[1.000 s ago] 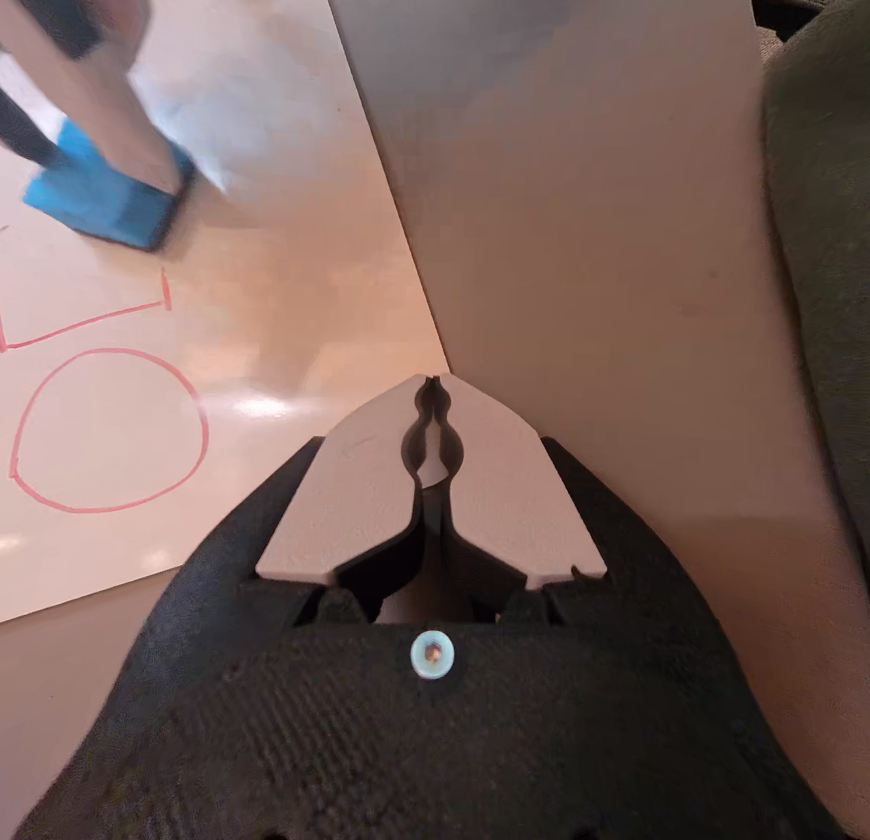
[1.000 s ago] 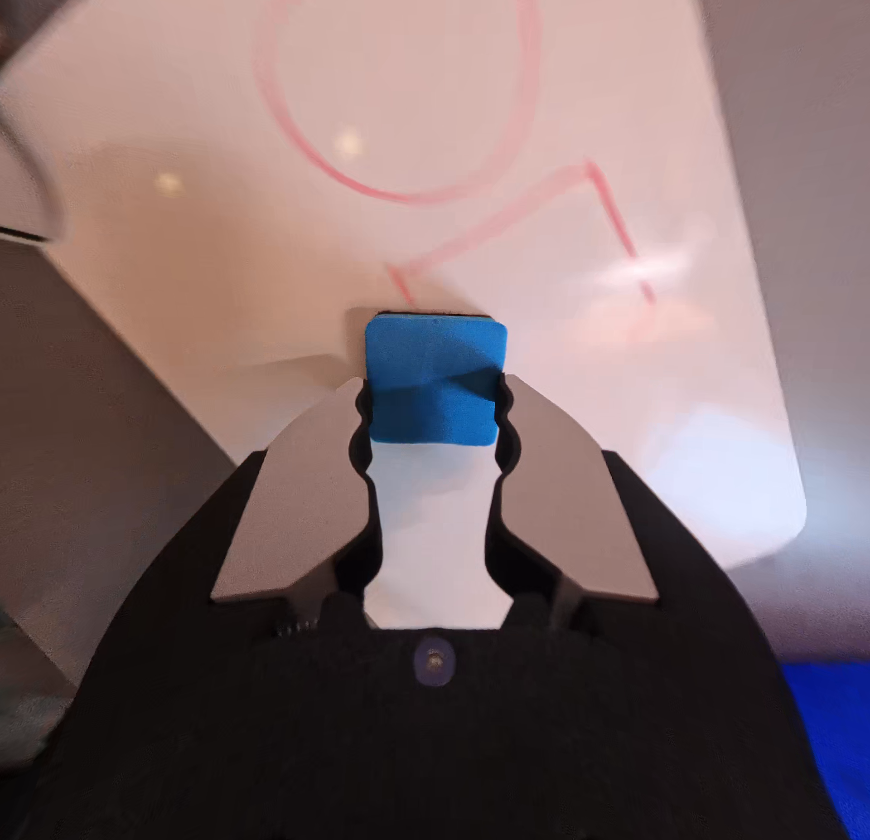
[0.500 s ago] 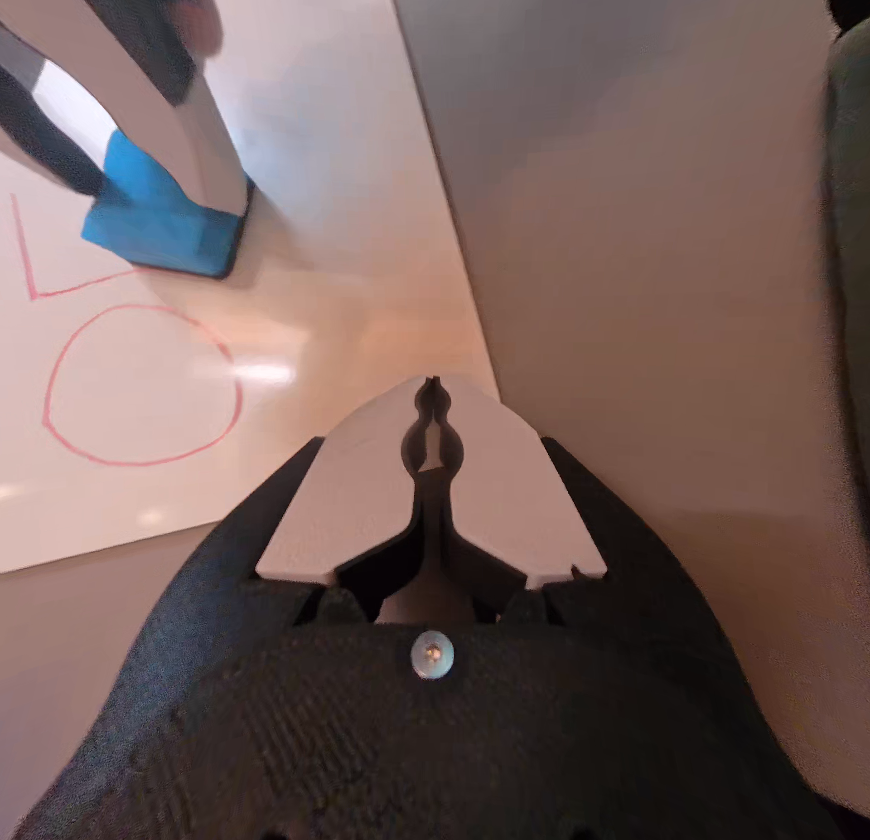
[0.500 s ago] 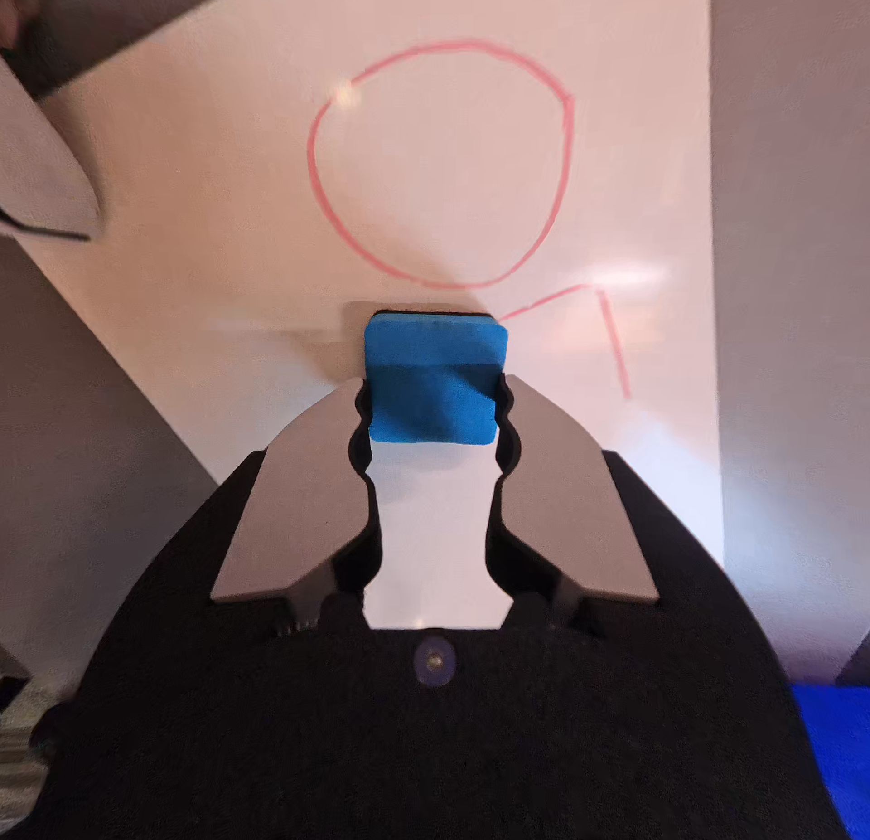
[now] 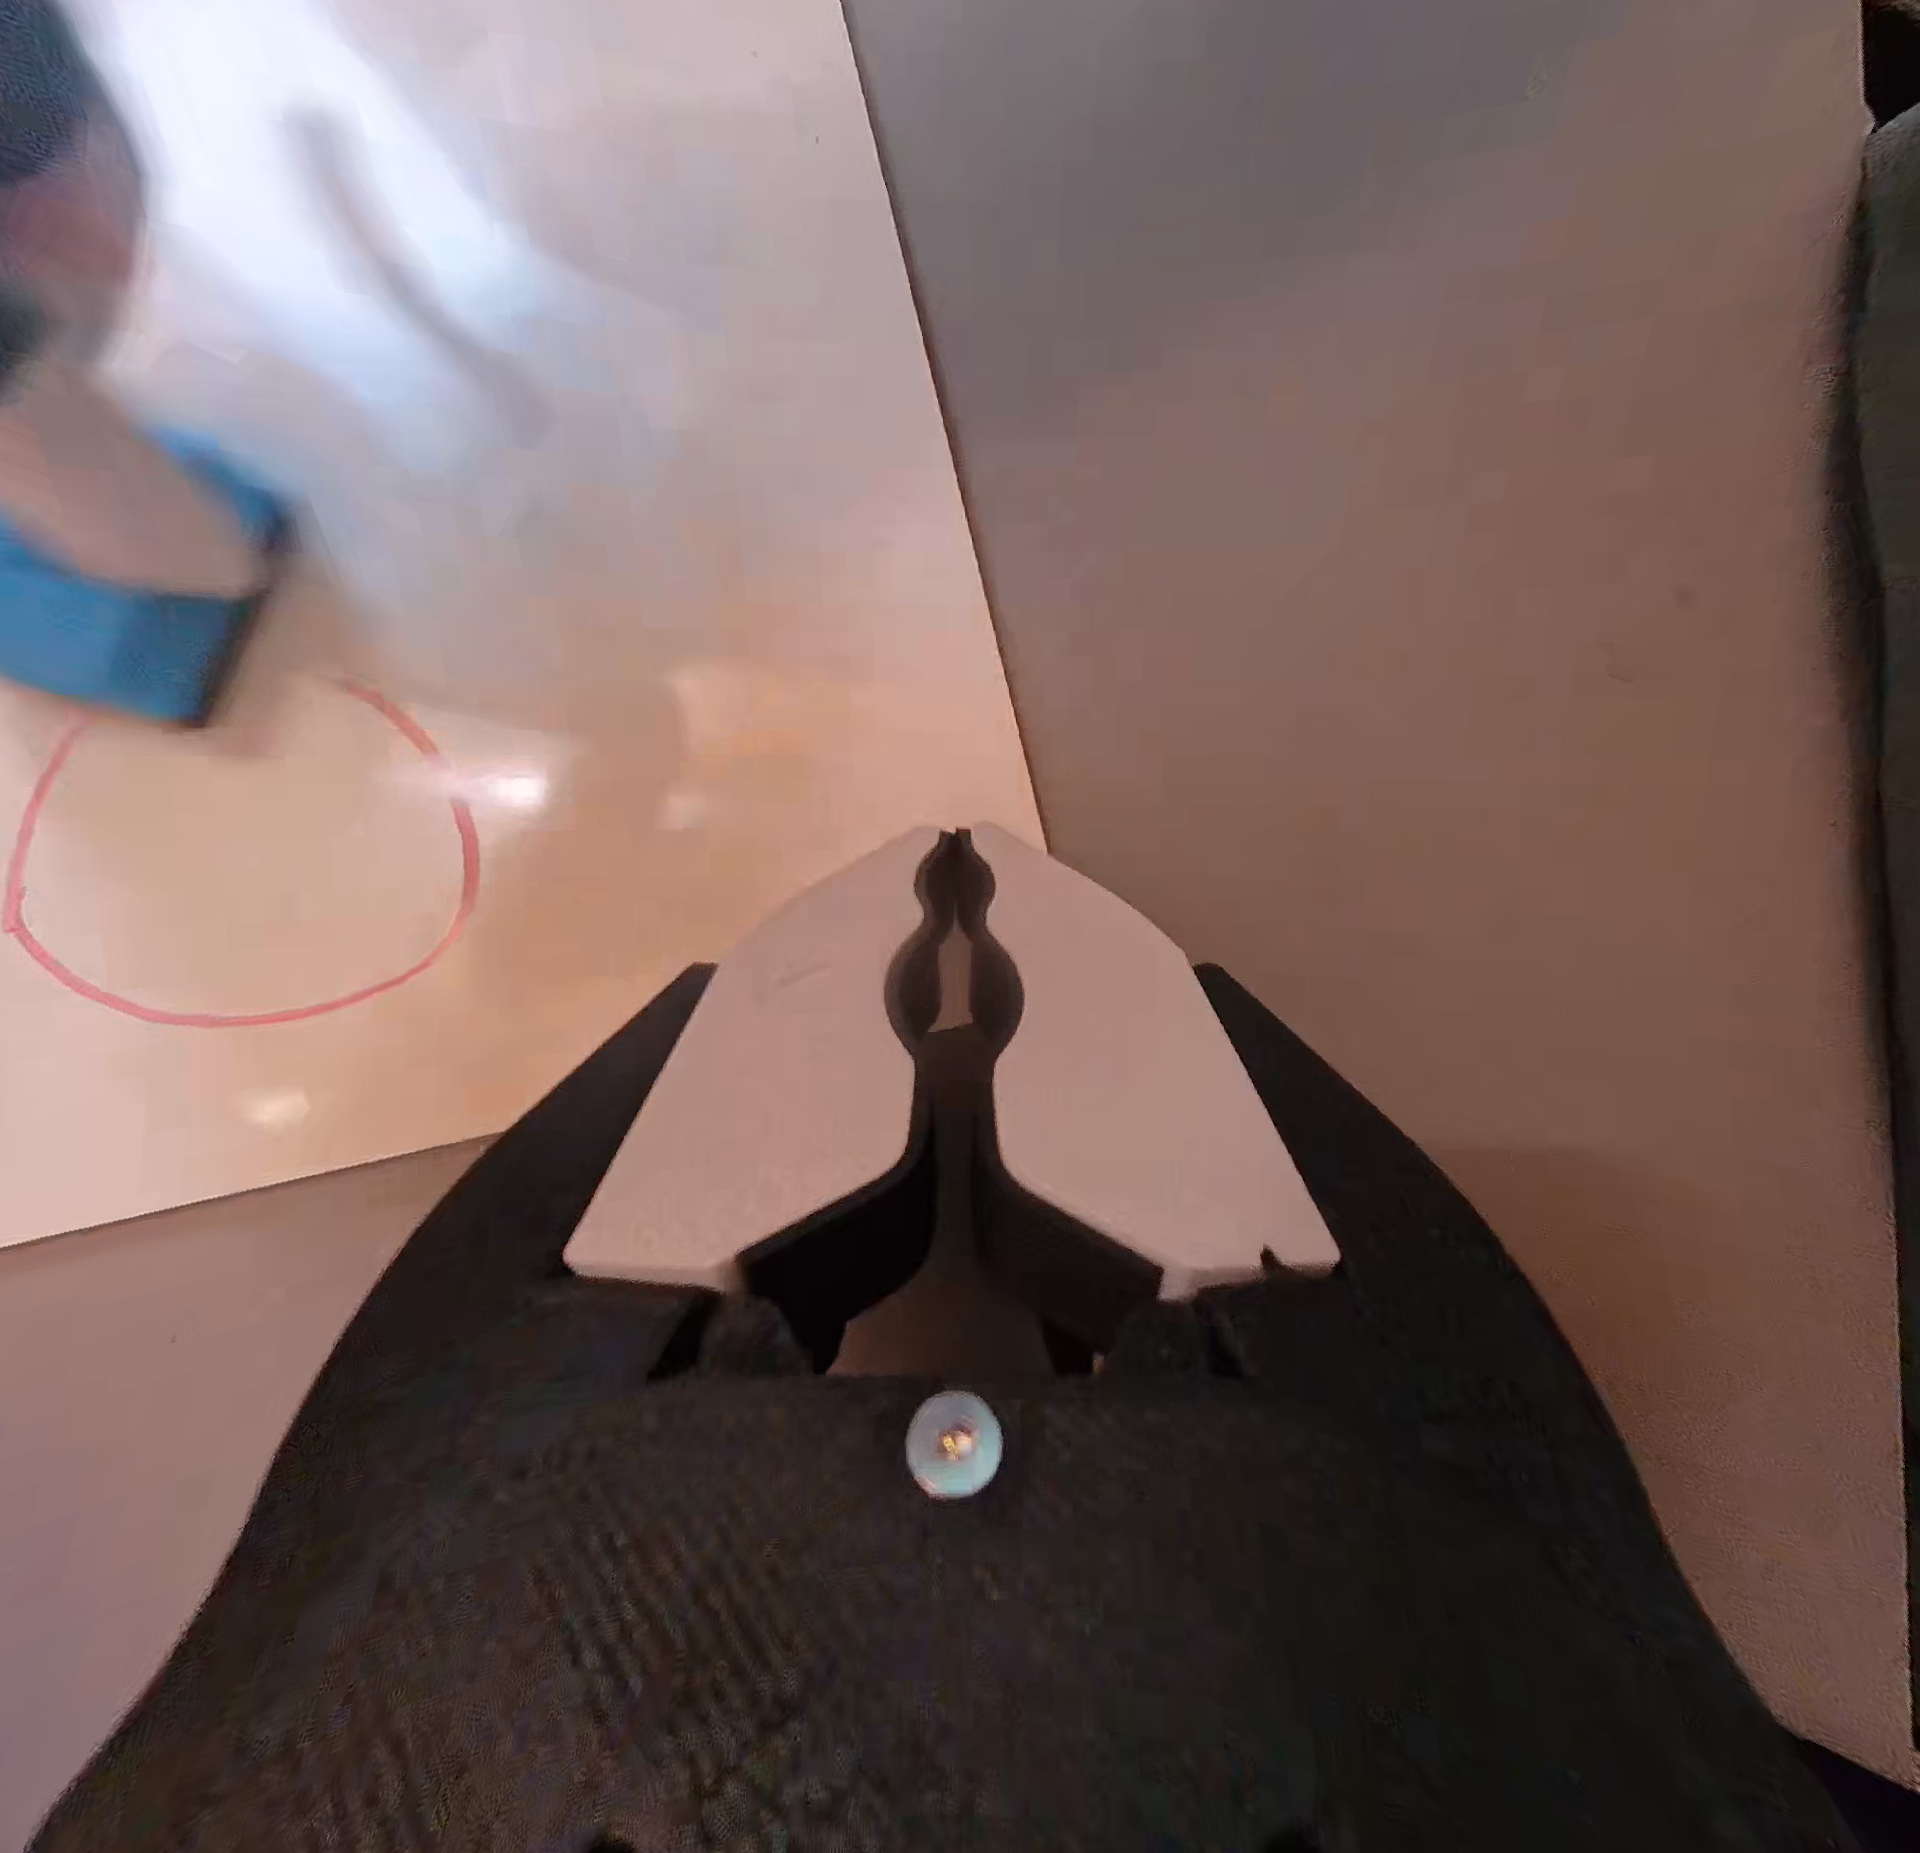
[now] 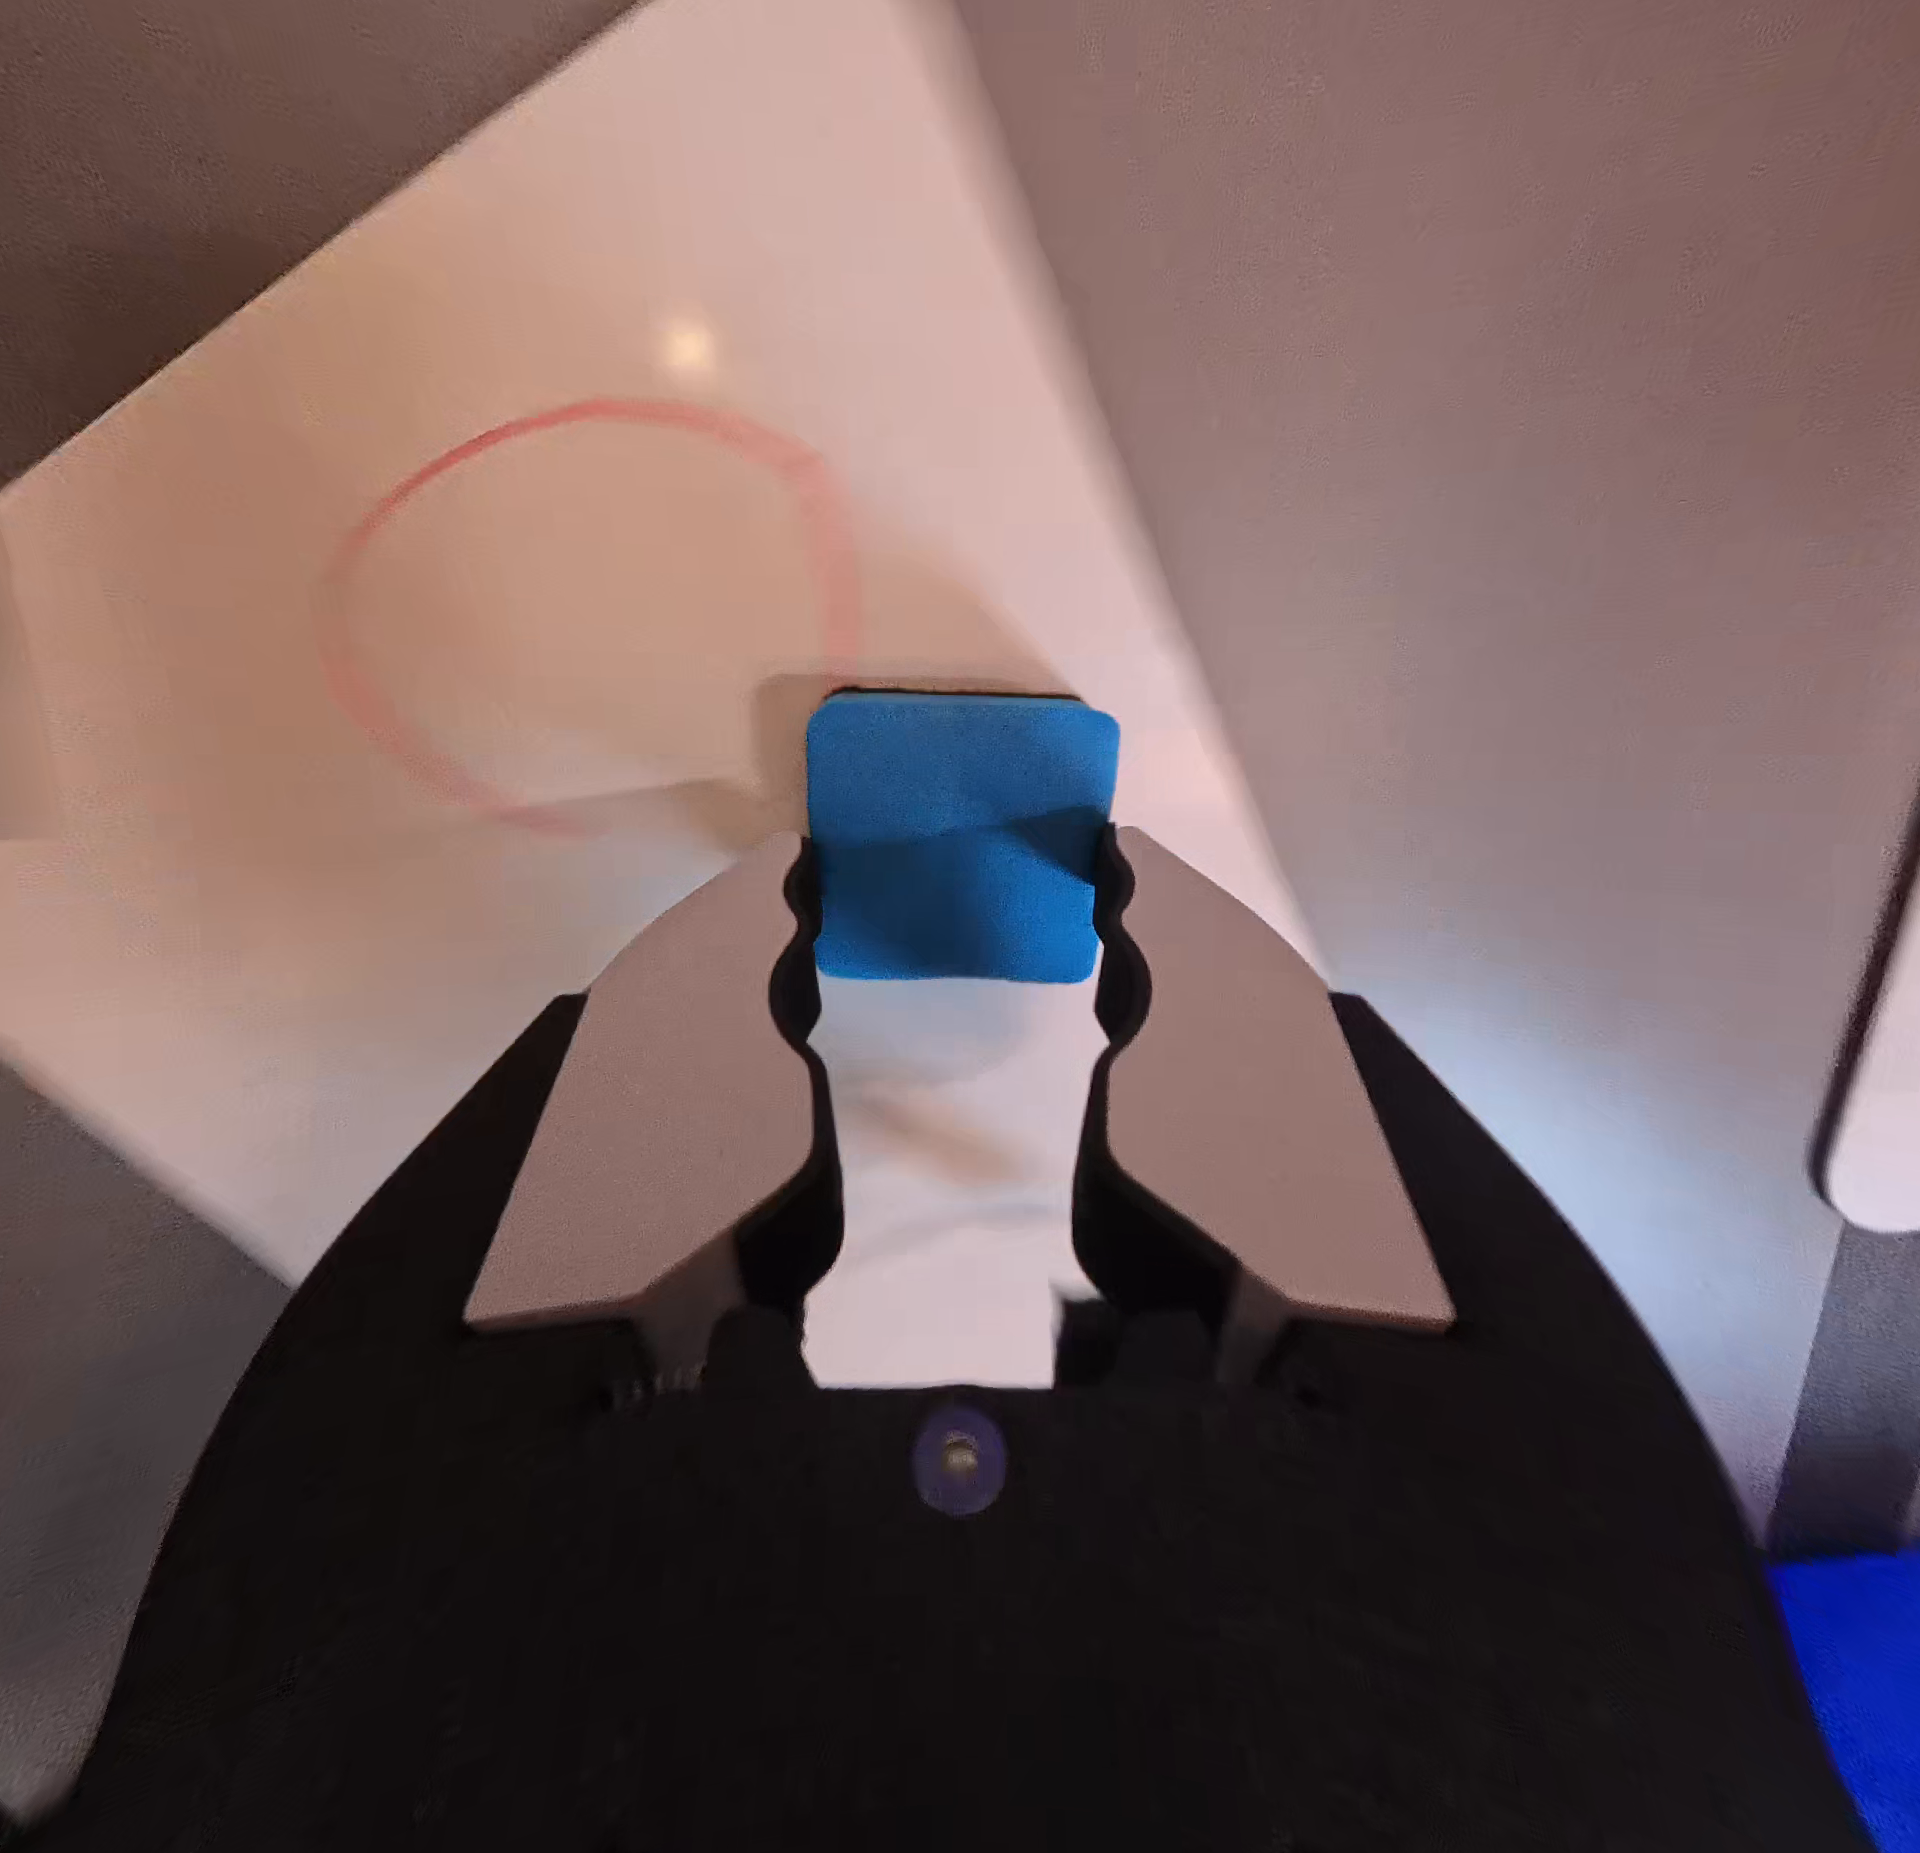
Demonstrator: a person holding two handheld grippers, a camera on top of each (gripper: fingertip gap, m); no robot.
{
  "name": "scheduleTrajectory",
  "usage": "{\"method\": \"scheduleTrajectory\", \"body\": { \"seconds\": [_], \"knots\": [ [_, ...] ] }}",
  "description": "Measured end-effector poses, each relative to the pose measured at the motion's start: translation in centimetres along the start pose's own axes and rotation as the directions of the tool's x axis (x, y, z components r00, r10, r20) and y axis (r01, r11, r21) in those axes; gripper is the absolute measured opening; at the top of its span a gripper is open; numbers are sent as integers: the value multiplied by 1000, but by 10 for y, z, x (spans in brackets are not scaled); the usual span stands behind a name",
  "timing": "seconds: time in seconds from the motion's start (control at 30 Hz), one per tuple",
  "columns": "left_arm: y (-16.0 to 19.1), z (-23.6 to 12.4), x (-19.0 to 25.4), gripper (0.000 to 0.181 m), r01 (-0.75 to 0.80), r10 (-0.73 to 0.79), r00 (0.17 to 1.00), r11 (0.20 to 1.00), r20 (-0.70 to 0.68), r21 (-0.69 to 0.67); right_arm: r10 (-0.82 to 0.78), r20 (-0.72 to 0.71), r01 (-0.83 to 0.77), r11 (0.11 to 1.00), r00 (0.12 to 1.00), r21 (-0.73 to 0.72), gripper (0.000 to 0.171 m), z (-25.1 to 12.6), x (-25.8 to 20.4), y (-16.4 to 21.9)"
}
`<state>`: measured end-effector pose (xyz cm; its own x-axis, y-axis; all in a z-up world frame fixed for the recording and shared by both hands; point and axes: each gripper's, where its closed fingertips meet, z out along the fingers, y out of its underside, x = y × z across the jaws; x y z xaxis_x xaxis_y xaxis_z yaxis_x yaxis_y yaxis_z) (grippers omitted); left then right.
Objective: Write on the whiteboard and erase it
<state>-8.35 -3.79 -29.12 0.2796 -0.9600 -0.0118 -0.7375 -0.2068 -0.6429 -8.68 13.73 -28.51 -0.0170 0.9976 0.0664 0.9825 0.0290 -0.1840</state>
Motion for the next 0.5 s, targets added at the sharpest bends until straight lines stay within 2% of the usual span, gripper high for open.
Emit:
{"method": "scheduleTrajectory", "body": {
  "seconds": [0.07, 0.13, 0.23, 0.33, 0.4, 0.5],
  "knots": [
    [0, 0, 0, 0, 0, 0, 1000, 1000, 6, 3, 126, -2, -126, 992, 992, 27, 51, 3, 35, 1],
    [1, -1, 0, 0, 0, 0, 1000, 1000, 6, 6, 152, -33, -153, 988, 988, -27, 51, -1, 48, 24],
    [1, -1, 0, 0, -4, 4, 1000, 1000, 0, 6, 73, 23, -70, 992, 997, -109, 51, -7, 12, 44],
    [0, 0, 1, 0, -3, 4, 1000, 1000, -12, 6, -69, 26, 71, 994, 997, -79, 51, -3, -17, 12],
    [-1, 1, 4, 0, -9, 10, 1000, 1000, -17, 7, -13, 18, 13, 999, 1000, -30, 51, 2, 1, -8],
    [-2, 2, 5, 0, -11, 11, 1000, 1000, -8, 12, 80, 16, -79, 996, 997, -33, 51, 3, 36, 3]
  ]
}}
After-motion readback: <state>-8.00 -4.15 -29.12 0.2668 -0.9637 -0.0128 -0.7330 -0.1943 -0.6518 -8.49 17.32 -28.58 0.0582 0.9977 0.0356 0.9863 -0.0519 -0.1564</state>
